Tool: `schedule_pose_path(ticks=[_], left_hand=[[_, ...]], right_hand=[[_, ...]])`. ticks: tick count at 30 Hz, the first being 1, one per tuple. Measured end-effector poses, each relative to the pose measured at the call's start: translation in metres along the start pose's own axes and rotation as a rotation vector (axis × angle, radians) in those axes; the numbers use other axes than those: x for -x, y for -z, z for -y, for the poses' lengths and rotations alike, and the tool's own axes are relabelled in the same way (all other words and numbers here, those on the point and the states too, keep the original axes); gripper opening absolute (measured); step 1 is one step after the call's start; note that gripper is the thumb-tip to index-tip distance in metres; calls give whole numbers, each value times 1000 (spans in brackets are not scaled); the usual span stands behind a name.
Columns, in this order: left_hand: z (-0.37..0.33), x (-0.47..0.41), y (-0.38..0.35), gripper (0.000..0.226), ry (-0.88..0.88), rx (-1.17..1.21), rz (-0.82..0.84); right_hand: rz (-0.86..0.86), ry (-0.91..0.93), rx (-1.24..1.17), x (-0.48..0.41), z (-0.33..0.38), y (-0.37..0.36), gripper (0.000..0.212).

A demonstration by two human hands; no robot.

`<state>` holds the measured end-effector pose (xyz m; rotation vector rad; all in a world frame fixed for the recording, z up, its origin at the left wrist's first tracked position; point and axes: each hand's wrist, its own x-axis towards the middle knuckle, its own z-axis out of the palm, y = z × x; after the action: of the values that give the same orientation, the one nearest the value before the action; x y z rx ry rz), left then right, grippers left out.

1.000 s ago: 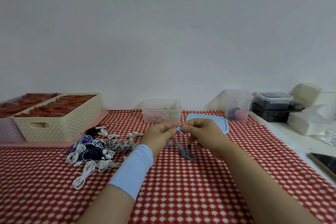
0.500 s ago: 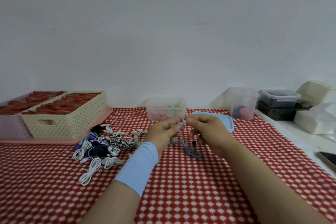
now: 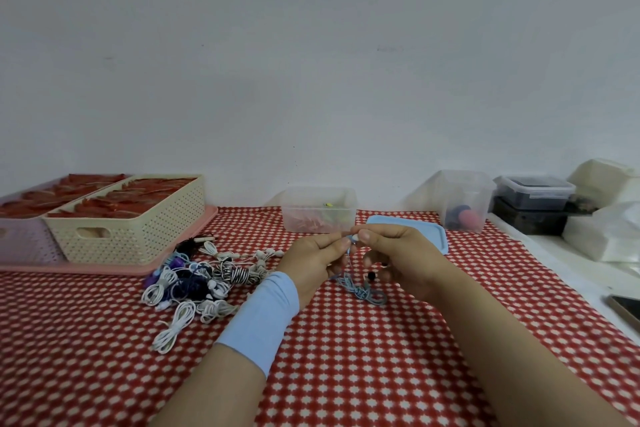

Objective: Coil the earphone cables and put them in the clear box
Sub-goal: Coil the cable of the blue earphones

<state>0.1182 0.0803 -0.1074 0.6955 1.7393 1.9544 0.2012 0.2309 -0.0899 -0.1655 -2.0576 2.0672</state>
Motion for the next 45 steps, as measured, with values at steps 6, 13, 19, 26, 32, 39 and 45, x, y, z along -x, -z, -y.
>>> schedule_pose_path(ticks=[6,13,19,26,32,39,45], left_hand=[[-1,0,-2,21,24,101,33],[-1,2,-2,20,-6,64,54],[-2,2,-3,24,-17,63,76],[-2,5,-7,20,-45,-4,34],[-5,1,-1,12,-189,-265,-167],[-7,3,2,13,-209,-322,-158],[-6,3,5,16,-182,-330,-71]], right_hand=[[19,23,3,0,0,1,19],[12,20,47,0,0,4,19],[11,-17,-57,-1,-1,2,19],[8,-95,-101,0,0,5,26],[-81,68,13,-2,1,0,13],[-35,69,96,2,5,4,14],[58,-103,-59,3,7,7,14]])
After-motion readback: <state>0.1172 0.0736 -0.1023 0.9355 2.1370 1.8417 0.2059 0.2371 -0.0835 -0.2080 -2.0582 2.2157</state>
